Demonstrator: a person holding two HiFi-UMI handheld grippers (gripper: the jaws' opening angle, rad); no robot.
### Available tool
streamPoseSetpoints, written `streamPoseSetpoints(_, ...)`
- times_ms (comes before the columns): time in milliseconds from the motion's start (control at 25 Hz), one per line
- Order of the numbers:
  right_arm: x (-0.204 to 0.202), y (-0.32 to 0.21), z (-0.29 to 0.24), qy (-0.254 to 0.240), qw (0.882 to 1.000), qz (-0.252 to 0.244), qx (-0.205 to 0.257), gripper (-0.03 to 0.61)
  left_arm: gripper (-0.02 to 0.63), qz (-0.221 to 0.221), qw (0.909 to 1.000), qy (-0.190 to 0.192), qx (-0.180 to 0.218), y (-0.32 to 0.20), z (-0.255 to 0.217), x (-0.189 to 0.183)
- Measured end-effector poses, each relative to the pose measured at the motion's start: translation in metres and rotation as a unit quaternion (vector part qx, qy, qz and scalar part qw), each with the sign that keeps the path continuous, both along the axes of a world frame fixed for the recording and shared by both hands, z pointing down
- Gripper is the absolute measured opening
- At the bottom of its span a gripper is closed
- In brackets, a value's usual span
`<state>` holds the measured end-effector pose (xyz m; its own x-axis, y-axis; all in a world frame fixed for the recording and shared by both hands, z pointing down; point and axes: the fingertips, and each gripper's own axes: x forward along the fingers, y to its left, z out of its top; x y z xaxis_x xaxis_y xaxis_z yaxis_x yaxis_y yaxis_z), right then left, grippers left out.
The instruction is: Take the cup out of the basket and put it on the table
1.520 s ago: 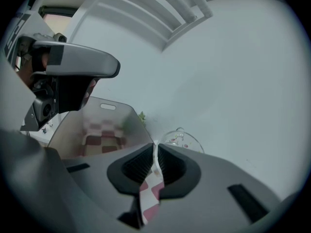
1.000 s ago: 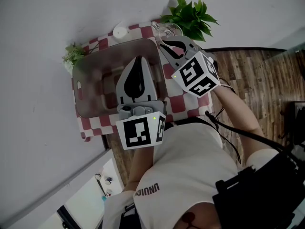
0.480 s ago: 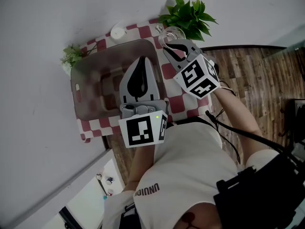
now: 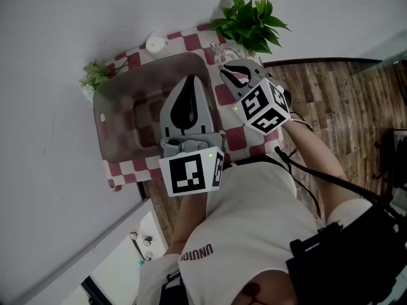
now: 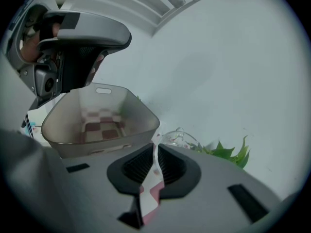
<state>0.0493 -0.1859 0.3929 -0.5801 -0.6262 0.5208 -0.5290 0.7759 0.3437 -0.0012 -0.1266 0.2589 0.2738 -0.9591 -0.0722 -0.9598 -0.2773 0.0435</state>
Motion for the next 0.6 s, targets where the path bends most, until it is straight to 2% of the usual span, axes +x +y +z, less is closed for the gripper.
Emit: streamPoseSetpoints(600,0.005,0.008,0.033,0.025,0.999,0.002,-0.028,0.041,0.012,-0.004,1.0,0.001,-0.002,0.002,0.003,-0.004)
